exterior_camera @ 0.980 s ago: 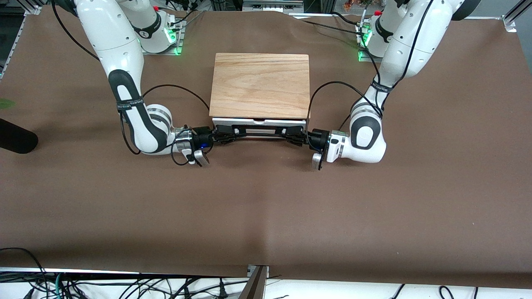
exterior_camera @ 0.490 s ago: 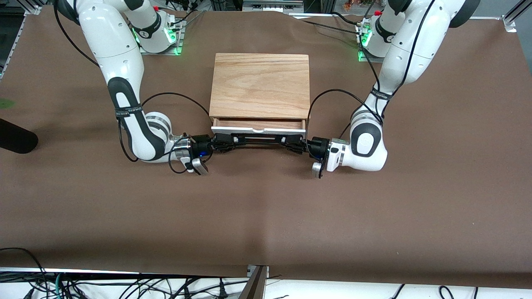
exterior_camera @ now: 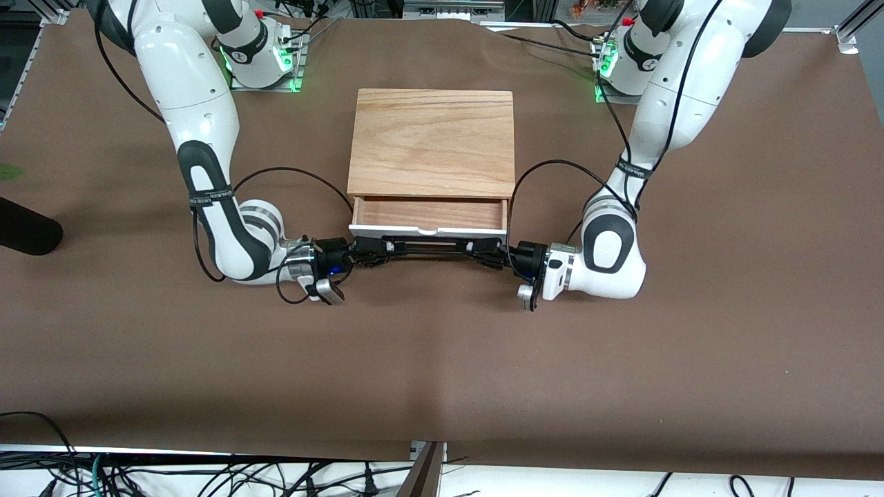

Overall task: Pull top drawer with both arms simultaneously
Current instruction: 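Pull the drawer handle outward with both grippers together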

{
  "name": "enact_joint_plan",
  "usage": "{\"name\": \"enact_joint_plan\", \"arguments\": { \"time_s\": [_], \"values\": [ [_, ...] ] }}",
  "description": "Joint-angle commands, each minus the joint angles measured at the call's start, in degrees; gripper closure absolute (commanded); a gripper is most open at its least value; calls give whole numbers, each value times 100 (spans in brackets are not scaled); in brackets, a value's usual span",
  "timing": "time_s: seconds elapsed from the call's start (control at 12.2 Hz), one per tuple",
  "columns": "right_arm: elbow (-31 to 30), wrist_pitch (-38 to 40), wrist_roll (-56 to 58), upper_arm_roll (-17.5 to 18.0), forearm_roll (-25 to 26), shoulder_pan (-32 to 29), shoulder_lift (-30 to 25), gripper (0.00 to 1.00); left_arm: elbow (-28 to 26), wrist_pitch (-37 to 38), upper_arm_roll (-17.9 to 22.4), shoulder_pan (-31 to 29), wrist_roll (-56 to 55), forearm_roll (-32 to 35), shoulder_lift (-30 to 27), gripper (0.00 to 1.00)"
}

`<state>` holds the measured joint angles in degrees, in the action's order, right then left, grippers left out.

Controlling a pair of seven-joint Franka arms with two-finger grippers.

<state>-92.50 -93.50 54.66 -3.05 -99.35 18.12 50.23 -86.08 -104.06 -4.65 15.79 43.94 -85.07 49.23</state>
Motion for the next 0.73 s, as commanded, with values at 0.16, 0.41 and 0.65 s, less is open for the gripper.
{"name": "enact_joint_plan", "arguments": {
  "time_s": [0.16, 0.41, 0.65],
  "values": [
    [715, -564, -210, -29, -181, -150, 549, 90, 952, 157, -71, 29, -571, -168, 157, 100],
    [1180, -643, -394, -29, -181, -273, 829, 90, 1111, 149, -71, 29, -615, -185, 263, 100],
    [1463, -862, -587, -29, -181, -283, 945, 90, 1111, 157, -71, 29, -606, -177, 315, 100]
  ]
}}
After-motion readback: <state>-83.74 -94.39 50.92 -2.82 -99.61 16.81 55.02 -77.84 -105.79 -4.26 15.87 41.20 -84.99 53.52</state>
